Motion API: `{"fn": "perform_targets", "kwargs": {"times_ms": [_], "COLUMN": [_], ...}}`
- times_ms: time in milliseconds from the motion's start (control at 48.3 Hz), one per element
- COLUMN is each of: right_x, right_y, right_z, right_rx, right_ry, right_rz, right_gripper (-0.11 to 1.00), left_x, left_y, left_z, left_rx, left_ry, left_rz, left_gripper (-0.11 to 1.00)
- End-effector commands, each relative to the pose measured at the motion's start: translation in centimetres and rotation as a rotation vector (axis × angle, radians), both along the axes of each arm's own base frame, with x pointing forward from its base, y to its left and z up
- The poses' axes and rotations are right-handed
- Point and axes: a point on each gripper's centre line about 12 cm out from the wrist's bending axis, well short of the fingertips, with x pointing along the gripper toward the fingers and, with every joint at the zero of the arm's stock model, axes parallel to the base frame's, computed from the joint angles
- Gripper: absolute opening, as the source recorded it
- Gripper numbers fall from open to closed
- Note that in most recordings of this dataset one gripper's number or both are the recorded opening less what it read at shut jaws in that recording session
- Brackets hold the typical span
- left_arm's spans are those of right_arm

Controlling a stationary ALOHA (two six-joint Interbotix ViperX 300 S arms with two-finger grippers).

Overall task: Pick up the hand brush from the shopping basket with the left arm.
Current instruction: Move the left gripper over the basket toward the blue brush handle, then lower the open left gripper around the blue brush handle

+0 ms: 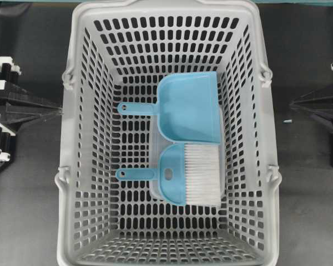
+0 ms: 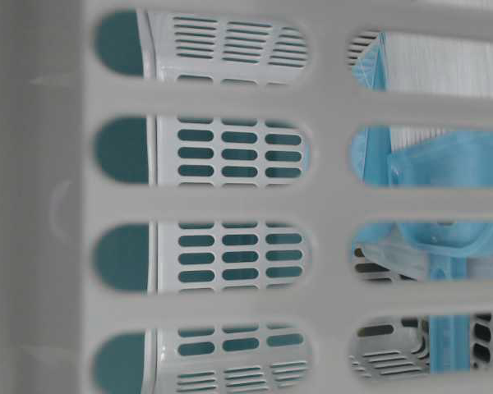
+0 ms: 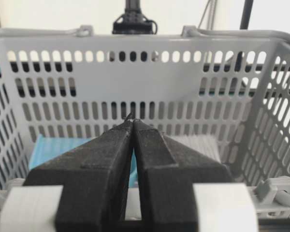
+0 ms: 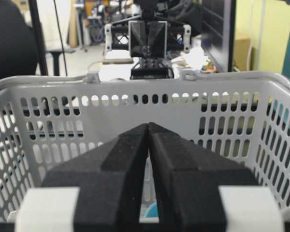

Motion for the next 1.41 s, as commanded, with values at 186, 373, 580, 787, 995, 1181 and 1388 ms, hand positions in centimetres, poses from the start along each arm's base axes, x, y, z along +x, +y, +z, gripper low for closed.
{"fn": "perform_targets", "kwargs": {"times_ms": [186,373,580,787,995,1181,1388], "right_x": [0.0,0.0,0.0,-0.1,-0.2,-0.3,-0.4], "right_y": [-0.1,-0.1,-0.1,-0.1,-0.1,-0.1,-0.1], "right_z": [0.3,-0.4,-0.4,-0.5,-0.3,-0.2,-0.2], "right_rx": [0.017,0.019,0.017,0.017,0.017,0.017,0.017], "right_ry": [0.032,0.107,0.127,0.138,0.123,0.118,0.115], "right_rz": [-0.005,-0.005,-0.005,-0.005,-0.005,-0.005,-0.005], "right_gripper": [-0.02,-0.02,-0.02,0.00,0.31,0.70,0.75], "left_x": [2.3,4.6,8.1,10.6,13.5,15.5,17.5], "left_y": [-1.4,-2.0,-2.9,-3.4,-4.0,-4.2,-4.7], "left_z": [2.6,4.4,5.3,4.5,4.4,3.6,2.3], "left_rx": [-0.009,-0.001,0.024,0.032,0.004,-0.041,-0.077], "left_ry": [0.183,0.353,0.576,0.750,0.818,0.954,1.079], "left_rz": [-0.061,-0.073,-0.085,-0.082,-0.073,-0.038,-0.005], "left_gripper": [0.00,0.00,0.00,0.00,0.01,0.32,0.87]}}
